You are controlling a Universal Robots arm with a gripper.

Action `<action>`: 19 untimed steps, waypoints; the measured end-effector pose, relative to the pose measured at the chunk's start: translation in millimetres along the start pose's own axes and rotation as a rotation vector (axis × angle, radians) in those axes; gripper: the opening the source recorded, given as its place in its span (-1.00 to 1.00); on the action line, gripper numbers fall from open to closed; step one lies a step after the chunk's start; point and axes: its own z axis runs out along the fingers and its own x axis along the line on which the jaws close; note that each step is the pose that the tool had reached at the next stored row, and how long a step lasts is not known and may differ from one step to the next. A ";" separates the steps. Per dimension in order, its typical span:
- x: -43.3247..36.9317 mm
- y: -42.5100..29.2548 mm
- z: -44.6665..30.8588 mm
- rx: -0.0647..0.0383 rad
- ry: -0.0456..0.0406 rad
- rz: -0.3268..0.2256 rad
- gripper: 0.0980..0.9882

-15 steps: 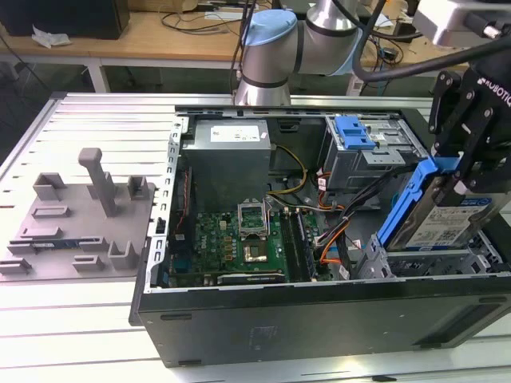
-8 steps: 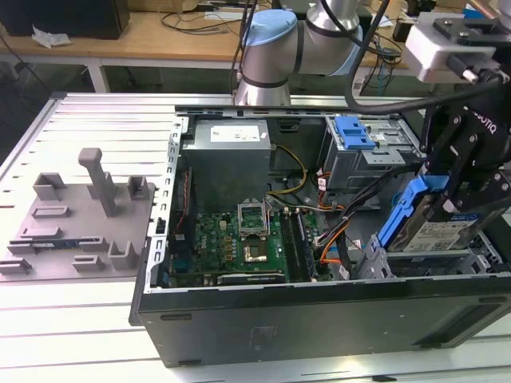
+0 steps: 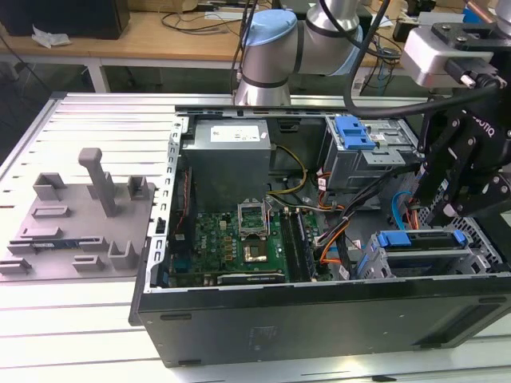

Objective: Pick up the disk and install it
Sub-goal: 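Insert the disk into the insertion slot, then insert the first disk wire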

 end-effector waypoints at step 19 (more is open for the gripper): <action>-16.7 0.2 0.5 0.001 0.0490 0.000 -0.23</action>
